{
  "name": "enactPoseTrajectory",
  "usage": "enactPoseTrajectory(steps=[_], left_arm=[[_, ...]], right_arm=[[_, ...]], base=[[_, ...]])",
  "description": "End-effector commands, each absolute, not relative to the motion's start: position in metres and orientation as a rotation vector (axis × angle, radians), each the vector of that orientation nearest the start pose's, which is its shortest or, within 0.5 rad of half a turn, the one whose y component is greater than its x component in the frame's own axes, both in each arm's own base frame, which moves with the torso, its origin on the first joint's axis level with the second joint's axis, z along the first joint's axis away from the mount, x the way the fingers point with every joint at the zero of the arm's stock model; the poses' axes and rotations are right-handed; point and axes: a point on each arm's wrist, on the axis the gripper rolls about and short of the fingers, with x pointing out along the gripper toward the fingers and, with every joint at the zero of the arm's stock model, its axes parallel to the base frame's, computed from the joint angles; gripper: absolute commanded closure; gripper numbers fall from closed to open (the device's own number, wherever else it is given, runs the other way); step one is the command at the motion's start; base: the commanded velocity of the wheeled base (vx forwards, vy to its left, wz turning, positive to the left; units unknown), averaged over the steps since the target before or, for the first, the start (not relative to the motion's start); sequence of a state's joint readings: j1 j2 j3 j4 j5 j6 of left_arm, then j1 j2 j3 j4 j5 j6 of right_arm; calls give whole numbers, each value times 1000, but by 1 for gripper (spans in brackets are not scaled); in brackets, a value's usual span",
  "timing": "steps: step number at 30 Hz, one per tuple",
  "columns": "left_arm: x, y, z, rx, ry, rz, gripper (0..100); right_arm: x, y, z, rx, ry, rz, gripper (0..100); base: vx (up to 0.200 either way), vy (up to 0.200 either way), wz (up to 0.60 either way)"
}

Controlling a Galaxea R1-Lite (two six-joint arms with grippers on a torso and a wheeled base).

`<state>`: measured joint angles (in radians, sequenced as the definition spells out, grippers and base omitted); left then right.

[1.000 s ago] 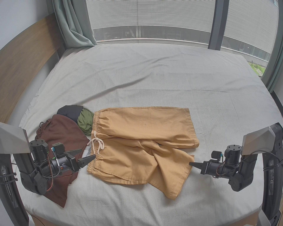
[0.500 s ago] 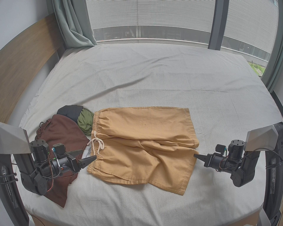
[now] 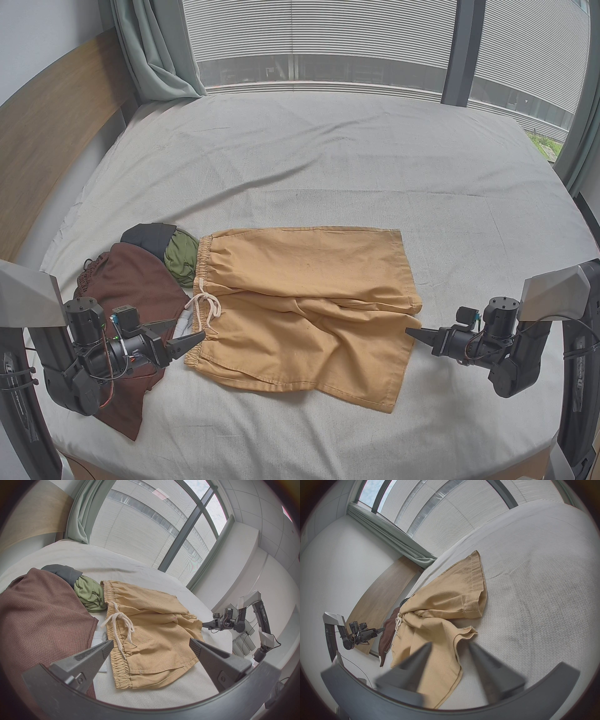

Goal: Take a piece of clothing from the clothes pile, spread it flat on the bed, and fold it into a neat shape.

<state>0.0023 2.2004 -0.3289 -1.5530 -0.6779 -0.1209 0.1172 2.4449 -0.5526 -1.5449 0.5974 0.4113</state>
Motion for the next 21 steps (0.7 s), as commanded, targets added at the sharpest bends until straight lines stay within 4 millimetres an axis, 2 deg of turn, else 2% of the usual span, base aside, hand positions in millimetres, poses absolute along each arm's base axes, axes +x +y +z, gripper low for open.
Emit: enactPoseTrajectory(steps=[1, 3, 7, 11, 21], left_arm=[[290, -13, 22, -225, 349, -650, 0], [290, -13, 22, -225, 349, -650, 0], [289, -13, 22, -225, 350, -650, 0], [289, -13, 20, -226, 357, -650, 0], [290, -13, 19, -225, 358, -650, 0]], right_arm=[[323, 53, -34, 459, 527, 632, 0], [318, 54, -35, 441, 539, 639, 0], [296, 56, -41, 420, 618, 679, 0], [284, 59, -45, 419, 664, 732, 0], [269, 70, -63, 393, 754, 777, 0]], base=[[0, 0, 0], [0, 0, 0], [0, 0, 0], [0, 0, 0], [0, 0, 0]])
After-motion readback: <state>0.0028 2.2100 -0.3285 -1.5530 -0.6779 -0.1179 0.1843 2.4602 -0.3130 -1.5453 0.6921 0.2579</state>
